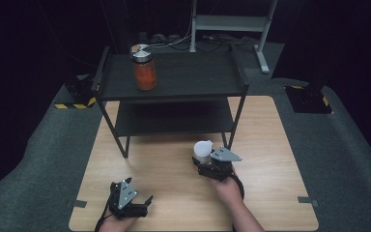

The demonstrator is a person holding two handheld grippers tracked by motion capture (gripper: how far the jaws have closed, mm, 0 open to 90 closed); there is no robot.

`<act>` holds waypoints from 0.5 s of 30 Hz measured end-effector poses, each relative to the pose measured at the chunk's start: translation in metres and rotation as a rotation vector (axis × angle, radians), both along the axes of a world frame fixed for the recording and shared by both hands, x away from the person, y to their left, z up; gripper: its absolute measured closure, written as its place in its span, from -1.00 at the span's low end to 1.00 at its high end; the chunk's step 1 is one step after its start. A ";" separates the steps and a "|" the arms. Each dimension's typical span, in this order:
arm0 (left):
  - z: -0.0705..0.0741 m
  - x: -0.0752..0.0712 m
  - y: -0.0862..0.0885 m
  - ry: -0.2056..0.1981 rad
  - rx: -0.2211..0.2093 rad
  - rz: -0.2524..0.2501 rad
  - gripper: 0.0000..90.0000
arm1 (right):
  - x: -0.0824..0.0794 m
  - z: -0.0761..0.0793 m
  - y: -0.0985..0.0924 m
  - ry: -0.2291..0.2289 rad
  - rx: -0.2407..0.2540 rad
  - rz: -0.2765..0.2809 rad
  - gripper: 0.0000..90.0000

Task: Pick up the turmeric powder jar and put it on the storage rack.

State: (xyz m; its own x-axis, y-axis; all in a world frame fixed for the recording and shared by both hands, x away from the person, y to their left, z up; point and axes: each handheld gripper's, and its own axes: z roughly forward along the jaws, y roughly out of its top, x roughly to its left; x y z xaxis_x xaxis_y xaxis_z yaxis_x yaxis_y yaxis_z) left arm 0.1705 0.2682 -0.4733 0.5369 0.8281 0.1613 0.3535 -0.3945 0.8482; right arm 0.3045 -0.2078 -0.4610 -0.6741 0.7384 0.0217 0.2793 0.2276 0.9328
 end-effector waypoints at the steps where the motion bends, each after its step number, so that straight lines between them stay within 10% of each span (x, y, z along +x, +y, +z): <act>1: 0.000 0.000 0.000 0.000 0.000 0.000 -0.98 | -0.001 0.001 0.000 -0.002 -0.001 -0.003 -0.33; 15: 0.000 0.000 0.001 0.000 -0.002 -0.003 -0.98 | -0.026 0.012 -0.009 -0.080 0.017 0.016 -0.33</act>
